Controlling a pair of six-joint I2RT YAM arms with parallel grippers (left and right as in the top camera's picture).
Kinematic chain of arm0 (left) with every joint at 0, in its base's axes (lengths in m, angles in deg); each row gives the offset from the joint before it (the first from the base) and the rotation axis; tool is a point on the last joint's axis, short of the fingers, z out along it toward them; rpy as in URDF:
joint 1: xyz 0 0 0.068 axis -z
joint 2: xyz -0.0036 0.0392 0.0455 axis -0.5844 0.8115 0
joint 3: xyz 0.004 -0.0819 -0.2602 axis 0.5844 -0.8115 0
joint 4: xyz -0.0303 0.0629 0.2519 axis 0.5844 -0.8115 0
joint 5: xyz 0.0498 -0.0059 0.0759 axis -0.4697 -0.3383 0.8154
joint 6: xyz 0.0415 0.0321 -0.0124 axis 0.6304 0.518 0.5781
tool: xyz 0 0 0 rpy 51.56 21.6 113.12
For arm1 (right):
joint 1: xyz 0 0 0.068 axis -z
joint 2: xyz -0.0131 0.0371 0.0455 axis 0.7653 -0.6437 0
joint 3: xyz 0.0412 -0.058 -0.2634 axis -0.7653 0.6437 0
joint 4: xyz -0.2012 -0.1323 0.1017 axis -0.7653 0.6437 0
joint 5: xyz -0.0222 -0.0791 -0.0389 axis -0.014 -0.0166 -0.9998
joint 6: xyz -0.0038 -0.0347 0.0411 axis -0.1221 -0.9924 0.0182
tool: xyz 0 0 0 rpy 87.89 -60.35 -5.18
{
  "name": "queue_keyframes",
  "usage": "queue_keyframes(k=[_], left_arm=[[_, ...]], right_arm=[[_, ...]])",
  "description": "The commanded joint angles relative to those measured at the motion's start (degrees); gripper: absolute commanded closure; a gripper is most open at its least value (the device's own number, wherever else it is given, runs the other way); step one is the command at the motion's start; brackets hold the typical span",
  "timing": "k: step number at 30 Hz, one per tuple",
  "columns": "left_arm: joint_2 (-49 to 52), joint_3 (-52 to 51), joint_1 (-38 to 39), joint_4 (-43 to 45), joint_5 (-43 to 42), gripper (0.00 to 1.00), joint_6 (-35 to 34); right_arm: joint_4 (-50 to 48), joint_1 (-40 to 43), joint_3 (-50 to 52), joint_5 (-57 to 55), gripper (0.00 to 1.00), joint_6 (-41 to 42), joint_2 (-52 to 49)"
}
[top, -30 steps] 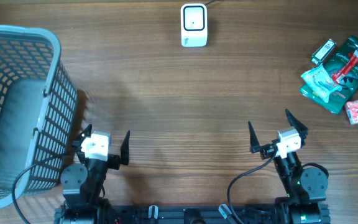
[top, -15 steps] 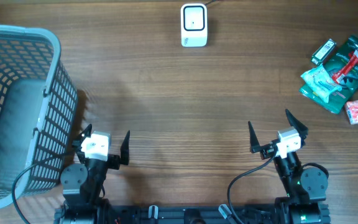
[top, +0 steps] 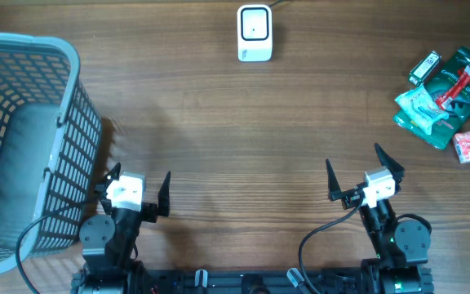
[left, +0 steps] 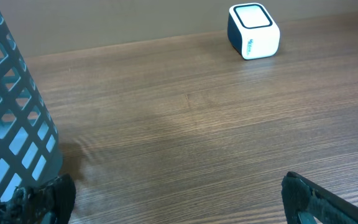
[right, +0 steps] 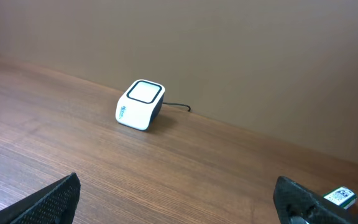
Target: Scan the item barcode
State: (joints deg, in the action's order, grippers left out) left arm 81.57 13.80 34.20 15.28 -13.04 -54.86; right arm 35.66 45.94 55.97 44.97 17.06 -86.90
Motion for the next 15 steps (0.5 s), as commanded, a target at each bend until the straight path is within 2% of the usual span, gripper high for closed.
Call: queue_keyframes(k=[1, 6, 8, 11, 15], left_arm=[[0.3, -0.3, -0.2, 0.3, 0.7, 0.0, -0.2], [0.2, -0.3, -0.2, 0.6, 1.2, 0.0, -0.1], [0.0, -0.8, -0.2, 3.1, 1.7, 0.0, -0.1], [-0.5, -3.2, -0.2, 11.4, 2.3, 0.0, -0.1], [-0.6, -4.8, -0.2, 14.8, 4.0, 0.0, 0.9]], right_arm=[[-0.2, -0.2, 0.1, -0.5, 0.0, -0.6, 0.2], [-0.2, -0.2, 0.1, -0.5, 0.0, -0.6, 0.2], [-0.2, -0.2, 0.1, -0.5, 0.0, -0.6, 0.2], [-0.2, -0.2, 0.1, -0.5, 0.0, -0.6, 0.2], [-0.2, -0.2, 0.1, -0.5, 0.0, -0.6, 0.2]])
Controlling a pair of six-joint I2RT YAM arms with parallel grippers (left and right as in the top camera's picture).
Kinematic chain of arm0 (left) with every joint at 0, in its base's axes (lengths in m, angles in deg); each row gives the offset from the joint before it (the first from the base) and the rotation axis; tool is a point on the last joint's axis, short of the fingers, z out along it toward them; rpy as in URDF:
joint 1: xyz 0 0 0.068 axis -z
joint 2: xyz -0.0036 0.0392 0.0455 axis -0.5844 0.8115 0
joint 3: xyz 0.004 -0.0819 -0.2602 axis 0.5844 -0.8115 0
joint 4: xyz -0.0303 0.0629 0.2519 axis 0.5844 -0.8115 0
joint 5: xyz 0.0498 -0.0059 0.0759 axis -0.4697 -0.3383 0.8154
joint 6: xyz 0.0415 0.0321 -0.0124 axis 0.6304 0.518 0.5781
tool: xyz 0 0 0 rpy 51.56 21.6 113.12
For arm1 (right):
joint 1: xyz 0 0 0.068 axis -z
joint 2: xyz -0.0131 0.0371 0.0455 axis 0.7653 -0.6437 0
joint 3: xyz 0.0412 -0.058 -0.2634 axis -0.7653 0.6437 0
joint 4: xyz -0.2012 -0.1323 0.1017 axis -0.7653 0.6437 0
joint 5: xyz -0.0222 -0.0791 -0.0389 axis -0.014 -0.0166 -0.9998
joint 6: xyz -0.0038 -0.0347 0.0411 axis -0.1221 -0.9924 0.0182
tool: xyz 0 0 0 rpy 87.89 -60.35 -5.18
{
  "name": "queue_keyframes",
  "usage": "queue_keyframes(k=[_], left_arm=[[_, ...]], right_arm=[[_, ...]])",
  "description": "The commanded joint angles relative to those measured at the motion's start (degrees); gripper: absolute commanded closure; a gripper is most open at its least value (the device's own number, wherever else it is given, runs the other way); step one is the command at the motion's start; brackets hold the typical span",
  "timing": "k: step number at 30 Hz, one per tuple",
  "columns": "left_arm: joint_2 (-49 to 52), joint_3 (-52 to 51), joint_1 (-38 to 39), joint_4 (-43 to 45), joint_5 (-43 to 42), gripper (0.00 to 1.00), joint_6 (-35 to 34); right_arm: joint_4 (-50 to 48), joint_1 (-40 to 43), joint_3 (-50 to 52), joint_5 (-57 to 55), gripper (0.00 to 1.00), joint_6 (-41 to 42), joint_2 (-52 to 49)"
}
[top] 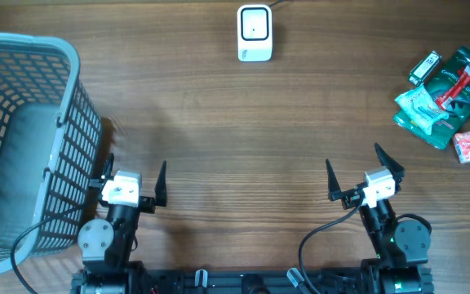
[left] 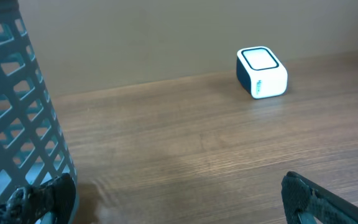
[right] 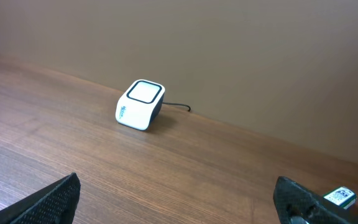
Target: Scan the item barcode
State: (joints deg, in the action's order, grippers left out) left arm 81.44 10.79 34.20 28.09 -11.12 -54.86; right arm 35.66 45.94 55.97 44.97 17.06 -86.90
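Observation:
A white barcode scanner stands at the table's far middle edge, also in the left wrist view and right wrist view. Several packaged items lie at the far right: a dark green pack, a light green packet, a small red box and a small white-green pack. My left gripper stands open at the near left beside the basket. At the near right my right gripper is open too, nothing between its fingers.
A large grey-blue plastic basket fills the left side, with a grey pad inside; its wall is close to my left finger. A green-white bottle shows at the right edge.
My left gripper has swung slightly to the left and a little farther from the front edge; its view now shows the scanner lower and more wall. The right arm has not moved.

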Motion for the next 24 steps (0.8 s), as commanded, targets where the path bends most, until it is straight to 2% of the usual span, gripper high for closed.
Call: queue_keyframes(k=[1, 9, 18, 21, 24], left_arm=[[-0.5, -2.2, -0.2, 3.1, 2.0, 0.0, 2.1], [-1.0, -3.7, -0.2, 6.0, 2.0, 0.0, 6.8], [-1.0, -3.7, 0.6, 5.9, 1.6, 0.0, 5.1], [-1.0, -3.7, 0.9, 5.6, 5.9, 0.0, -3.7], [-1.0, -3.7, 0.9, 5.6, 6.3, 0.0, -5.2]], right_arm=[[-0.2, -0.2, 0.1, -0.5, 0.0, -0.6, 0.2], [-0.2, -0.2, 0.1, -0.5, 0.0, -0.6, 0.2], [-0.2, -0.2, 0.1, -0.5, 0.0, -0.6, 0.2], [-0.2, -0.2, 0.1, -0.5, 0.0, -0.6, 0.2], [-0.2, -0.2, 0.1, -0.5, 0.0, -0.6, 0.2]])
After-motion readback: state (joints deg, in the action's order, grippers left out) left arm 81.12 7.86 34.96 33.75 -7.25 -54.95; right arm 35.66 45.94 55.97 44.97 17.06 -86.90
